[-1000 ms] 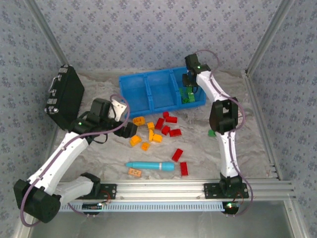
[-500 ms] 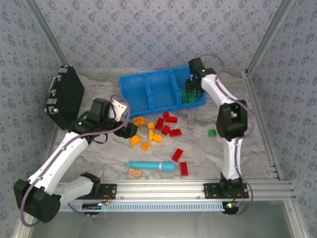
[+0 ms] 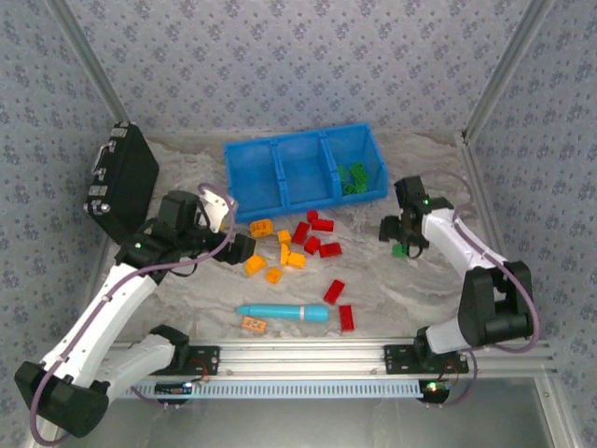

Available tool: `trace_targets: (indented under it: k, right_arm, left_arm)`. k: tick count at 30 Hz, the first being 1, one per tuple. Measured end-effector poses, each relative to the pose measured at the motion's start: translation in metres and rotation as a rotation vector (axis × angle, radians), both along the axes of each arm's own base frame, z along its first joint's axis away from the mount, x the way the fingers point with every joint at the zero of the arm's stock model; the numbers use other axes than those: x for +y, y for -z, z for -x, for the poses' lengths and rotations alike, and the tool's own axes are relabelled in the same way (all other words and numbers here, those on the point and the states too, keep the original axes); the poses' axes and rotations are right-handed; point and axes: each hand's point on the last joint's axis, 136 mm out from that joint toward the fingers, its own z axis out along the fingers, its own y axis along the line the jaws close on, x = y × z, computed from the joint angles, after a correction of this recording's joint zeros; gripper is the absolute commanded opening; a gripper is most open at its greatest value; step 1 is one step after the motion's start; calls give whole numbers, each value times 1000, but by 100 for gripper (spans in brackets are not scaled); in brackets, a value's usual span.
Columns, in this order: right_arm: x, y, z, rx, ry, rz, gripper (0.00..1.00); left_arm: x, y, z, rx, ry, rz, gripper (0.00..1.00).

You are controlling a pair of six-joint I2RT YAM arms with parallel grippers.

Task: Sort the legos into containers by color
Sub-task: Pick up the lego from the middle-right of the table.

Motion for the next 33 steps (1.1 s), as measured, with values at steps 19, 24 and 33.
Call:
trace_targets:
  k: [19, 24, 33]
  right_arm:
    - [-23, 25, 10, 18, 131, -30, 78]
    - [-26, 33, 6, 30, 145, -43, 64]
    - [-22, 52, -3, 70, 129, -52, 60]
  left_arm:
    - [-4, -5, 2, -3, 12, 35, 100]
    - [-3, -5, 5, -9, 13, 36, 100]
    - [-5, 6, 1, 24, 17, 14, 100]
